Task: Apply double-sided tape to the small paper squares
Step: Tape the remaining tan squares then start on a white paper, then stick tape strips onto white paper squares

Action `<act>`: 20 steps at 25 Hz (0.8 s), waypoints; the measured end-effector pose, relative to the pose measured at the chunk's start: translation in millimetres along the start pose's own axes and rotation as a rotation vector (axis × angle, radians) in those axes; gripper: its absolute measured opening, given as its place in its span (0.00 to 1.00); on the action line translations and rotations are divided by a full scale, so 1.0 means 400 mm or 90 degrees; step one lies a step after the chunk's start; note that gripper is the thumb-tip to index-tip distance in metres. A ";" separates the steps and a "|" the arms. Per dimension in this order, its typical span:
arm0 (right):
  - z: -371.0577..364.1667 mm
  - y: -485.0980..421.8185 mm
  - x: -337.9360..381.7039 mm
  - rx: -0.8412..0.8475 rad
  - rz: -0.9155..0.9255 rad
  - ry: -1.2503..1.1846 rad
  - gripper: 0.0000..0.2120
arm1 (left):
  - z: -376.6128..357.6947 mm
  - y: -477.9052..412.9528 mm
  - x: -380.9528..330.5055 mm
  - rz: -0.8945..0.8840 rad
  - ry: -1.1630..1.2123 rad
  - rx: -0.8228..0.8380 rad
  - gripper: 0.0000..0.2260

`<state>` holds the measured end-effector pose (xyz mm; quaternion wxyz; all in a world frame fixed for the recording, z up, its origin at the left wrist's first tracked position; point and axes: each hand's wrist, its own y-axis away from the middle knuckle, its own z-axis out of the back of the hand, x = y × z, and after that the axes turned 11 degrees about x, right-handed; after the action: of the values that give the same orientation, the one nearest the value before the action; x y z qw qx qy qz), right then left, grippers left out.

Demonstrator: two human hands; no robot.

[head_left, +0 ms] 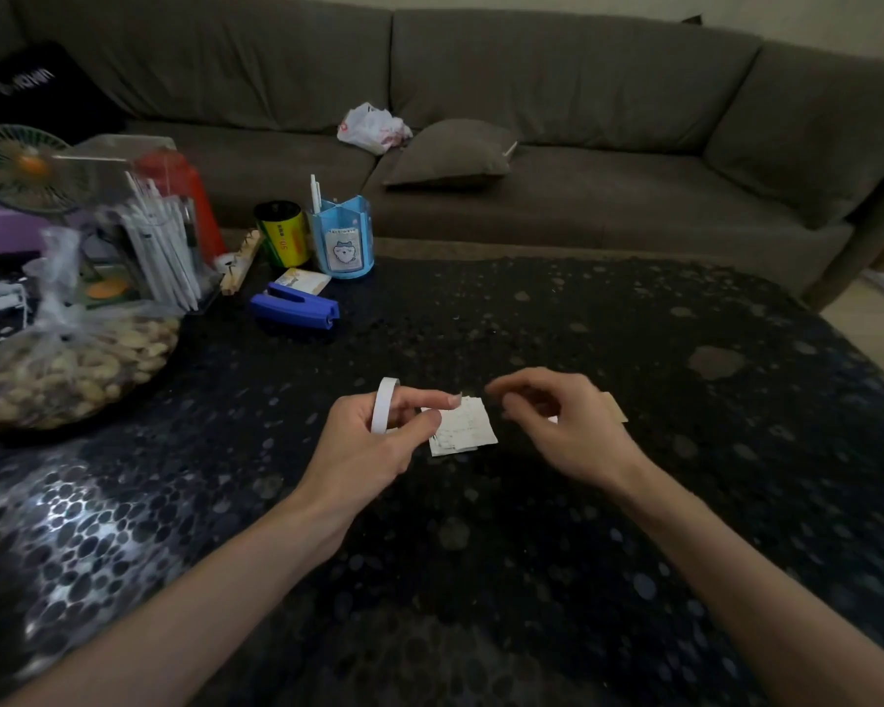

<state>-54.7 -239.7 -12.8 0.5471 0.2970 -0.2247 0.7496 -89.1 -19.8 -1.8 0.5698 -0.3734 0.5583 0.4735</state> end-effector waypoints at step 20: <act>-0.095 0.028 -0.021 -0.153 0.211 0.408 0.07 | 0.017 -0.006 0.002 0.003 0.007 -0.067 0.10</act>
<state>-71.2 -223.7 -46.1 0.4916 -0.0595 -0.1736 0.8512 -85.1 -13.7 -2.0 0.5452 -0.4041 0.5367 0.5014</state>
